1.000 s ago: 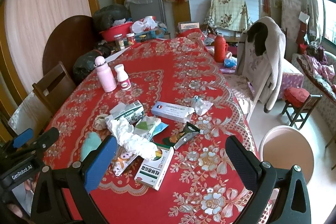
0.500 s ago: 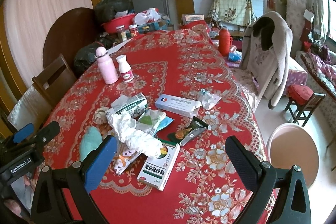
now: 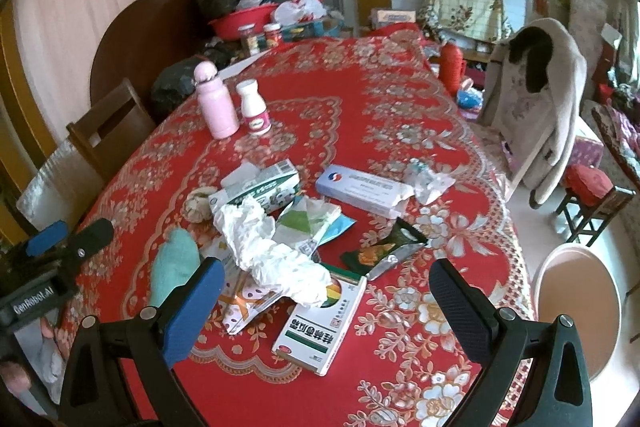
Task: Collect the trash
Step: 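Grasp the green towel with the left tool while the right tool grasps white tissue, then carry the green towel and white tissue with both tools over the beige bin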
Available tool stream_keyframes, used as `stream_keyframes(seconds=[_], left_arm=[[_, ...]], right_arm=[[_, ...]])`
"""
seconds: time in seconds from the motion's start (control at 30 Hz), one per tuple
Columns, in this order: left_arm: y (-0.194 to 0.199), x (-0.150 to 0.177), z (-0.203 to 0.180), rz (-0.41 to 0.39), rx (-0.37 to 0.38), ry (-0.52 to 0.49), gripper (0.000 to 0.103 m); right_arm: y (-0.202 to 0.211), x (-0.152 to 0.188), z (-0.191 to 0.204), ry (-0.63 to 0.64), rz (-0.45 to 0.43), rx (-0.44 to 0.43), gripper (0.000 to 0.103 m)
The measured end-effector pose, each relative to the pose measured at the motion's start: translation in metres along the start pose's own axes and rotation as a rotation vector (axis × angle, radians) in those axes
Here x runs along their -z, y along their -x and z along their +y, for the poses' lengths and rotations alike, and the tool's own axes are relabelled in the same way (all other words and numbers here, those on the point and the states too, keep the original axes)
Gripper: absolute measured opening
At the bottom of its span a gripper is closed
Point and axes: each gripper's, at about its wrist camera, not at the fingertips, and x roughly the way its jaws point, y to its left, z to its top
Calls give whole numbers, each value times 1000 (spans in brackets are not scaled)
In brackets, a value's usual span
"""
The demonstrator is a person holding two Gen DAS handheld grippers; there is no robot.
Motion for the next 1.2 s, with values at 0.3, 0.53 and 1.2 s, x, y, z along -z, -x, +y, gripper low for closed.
stream_keyframes(seconds=[0.3, 0.53, 1.2], left_arm=[[-20, 14, 40, 133, 49, -22, 102], [-46, 16, 32, 195, 103, -69, 102], [-104, 6, 9, 365, 246, -125, 35]], right_arm=[[-44, -3, 17, 40, 112, -98, 68], [-73, -3, 44, 112, 165, -143, 55], [-70, -28, -4, -163, 179, -282, 15]])
